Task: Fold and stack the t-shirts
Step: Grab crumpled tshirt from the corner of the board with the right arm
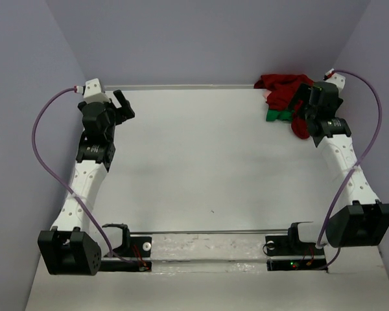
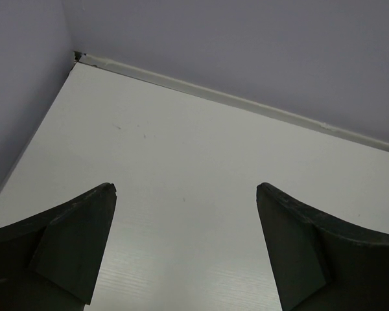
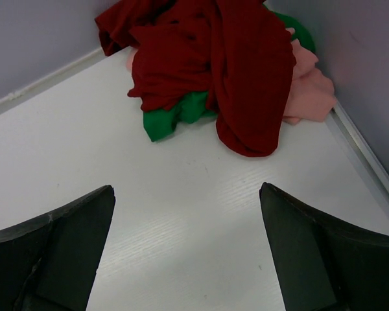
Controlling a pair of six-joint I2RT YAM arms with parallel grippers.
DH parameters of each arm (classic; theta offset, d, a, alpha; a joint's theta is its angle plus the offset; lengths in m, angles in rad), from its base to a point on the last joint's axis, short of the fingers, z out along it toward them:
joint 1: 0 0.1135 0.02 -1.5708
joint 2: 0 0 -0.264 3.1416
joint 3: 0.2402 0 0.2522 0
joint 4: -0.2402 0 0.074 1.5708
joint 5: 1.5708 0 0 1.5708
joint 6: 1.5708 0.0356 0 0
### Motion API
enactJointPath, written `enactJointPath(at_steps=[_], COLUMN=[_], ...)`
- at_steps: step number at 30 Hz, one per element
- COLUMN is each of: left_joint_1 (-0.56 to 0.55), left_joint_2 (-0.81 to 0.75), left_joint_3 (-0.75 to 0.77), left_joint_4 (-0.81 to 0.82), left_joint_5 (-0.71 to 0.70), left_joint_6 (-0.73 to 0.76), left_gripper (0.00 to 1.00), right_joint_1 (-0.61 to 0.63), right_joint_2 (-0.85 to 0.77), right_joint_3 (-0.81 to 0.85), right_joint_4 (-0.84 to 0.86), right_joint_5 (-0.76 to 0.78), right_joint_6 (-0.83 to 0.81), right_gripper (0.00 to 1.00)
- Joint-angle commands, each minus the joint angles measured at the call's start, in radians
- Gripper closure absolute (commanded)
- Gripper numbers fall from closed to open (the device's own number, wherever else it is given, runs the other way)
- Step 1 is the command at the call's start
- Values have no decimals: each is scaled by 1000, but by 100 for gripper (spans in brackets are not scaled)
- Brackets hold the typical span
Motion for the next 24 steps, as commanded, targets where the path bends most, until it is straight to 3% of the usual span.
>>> enactJointPath(at_steps=[1, 6, 10, 12, 14, 19, 20, 22, 24], left_joint_1=[1, 1, -2, -3, -5, -6, -6, -8, -8], left_joint_2=[10, 23, 21, 21, 24, 38, 39, 38, 35], left_joint_3=[75, 108, 135, 150, 156, 149, 147, 147, 156], left_joint_4=[-13, -75, -95, -102, -100, -102, -102, -102, -134], left_joint_5=[-32, -134, -183, -179, -129, -115, -121, -139, -181], left_joint_6=[-51, -195, -178, -96, -11, -6, -9, -20, -23], left_gripper=[1, 1, 1, 1, 1, 1, 1, 1, 1], right_joint_1=[-23, -23, -23, -23, -23, -23, -35, -85, -206], right_joint_2=[57, 103, 130, 117, 109, 127, 152, 193, 268], right_joint_3=[104, 189, 212, 190, 166, 140, 144, 167, 230], right_joint_4=[25, 54, 60, 72, 84, 68, 57, -1, -29], right_joint_5=[-2, -92, -190, -261, -225, -113, -40, -39, -190], right_joint_6=[-18, -96, -127, -95, -44, -36, -29, 38, 101], right_gripper=[2, 7, 8, 1, 0, 0, 0, 0, 0])
